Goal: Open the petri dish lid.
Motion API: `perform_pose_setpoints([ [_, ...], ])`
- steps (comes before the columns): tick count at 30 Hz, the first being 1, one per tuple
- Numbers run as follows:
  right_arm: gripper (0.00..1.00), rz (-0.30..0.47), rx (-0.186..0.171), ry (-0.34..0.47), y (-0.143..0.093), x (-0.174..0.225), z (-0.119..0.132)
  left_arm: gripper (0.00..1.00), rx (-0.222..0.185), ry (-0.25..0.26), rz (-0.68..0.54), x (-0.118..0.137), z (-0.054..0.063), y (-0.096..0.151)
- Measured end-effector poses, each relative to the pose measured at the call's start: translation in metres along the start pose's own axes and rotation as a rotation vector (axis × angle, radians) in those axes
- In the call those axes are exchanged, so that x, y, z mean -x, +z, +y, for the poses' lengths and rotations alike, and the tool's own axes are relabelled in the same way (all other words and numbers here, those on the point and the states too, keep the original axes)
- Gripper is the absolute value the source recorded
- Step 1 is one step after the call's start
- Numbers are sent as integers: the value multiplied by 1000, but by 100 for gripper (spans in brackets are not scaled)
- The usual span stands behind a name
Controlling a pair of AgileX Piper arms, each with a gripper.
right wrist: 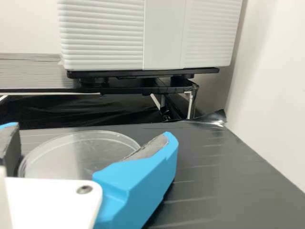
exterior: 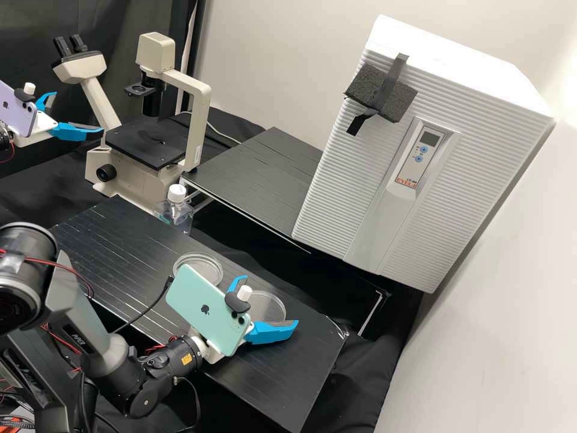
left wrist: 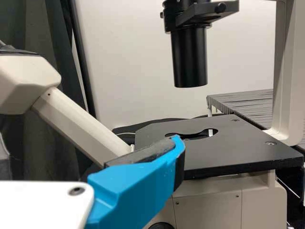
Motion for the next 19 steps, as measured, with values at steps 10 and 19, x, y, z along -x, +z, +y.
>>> perform_pose_setpoints([
  [10, 100, 17, -39, 51, -5, 5, 8, 100, 0, 0, 0, 0, 0, 0],
  [19, 100, 70, -143, 138, -17, 16, 20, 100, 0, 0, 0, 0, 0, 0],
])
